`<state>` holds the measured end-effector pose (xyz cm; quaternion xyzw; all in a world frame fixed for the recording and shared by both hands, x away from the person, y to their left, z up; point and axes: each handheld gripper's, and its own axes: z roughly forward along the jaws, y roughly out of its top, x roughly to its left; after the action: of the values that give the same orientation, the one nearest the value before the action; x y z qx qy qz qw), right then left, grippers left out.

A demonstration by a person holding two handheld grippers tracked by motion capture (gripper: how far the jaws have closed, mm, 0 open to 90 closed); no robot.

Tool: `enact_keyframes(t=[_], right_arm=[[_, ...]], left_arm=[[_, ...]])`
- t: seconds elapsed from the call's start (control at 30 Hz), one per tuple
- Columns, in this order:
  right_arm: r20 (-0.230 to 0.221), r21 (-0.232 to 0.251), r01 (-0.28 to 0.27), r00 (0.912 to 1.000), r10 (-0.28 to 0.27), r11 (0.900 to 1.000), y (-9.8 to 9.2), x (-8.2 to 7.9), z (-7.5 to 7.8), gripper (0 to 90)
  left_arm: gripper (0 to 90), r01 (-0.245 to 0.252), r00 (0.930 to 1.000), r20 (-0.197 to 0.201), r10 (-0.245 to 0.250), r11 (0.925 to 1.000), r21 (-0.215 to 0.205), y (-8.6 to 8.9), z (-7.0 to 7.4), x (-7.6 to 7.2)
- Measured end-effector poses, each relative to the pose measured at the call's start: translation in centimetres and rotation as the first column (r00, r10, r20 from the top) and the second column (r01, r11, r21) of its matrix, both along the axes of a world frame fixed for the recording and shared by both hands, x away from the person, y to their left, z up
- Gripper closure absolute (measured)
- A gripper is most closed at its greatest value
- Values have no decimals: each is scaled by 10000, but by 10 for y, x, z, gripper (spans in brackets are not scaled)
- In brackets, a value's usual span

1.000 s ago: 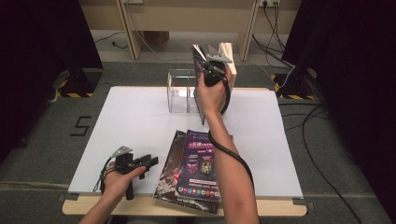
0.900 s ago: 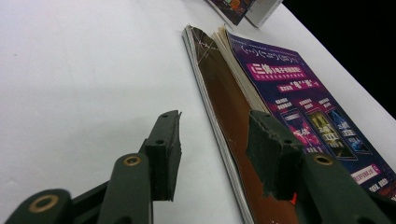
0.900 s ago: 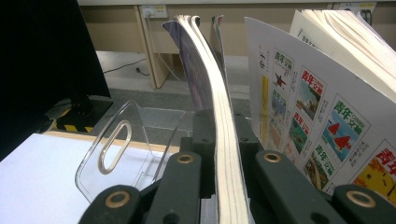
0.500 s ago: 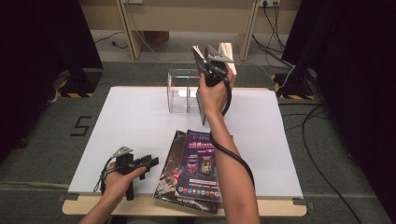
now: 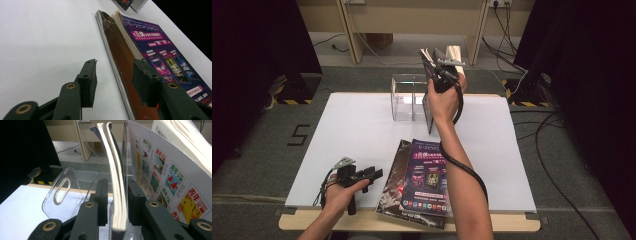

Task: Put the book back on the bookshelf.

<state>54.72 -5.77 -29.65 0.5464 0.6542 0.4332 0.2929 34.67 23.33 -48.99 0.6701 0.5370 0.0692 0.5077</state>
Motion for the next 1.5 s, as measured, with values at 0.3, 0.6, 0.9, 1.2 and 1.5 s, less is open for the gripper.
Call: enact_keyframes(t=[0.3, 0.6, 0.9, 1.2, 1.5], right_arm=[[-567, -73, 4, 9984, -8, 10000, 1, 7, 1, 784], [-723, -333, 237, 9970, -260, 9992, 1, 7, 4, 839], [-275, -312, 192, 9994, -201, 9993, 2, 6, 1, 844], [480, 14, 364, 9982, -364, 9993, 8, 10, -1, 845], [702, -106, 562, 9960, -553, 9984, 13, 17, -11, 845]], left_arm=[[540, 3, 10000, 16, -3, 10000, 5, 0, 0, 1], [541, 25, 10000, 24, -25, 10000, 15, 0, 0, 0], [542, 11, 10000, 27, -11, 10000, 37, 1, 0, 1], [546, 38, 10000, 32, -39, 10000, 46, 2, 0, 1], [549, -6, 10000, 91, 6, 10000, 27, 4, 1, 1]])
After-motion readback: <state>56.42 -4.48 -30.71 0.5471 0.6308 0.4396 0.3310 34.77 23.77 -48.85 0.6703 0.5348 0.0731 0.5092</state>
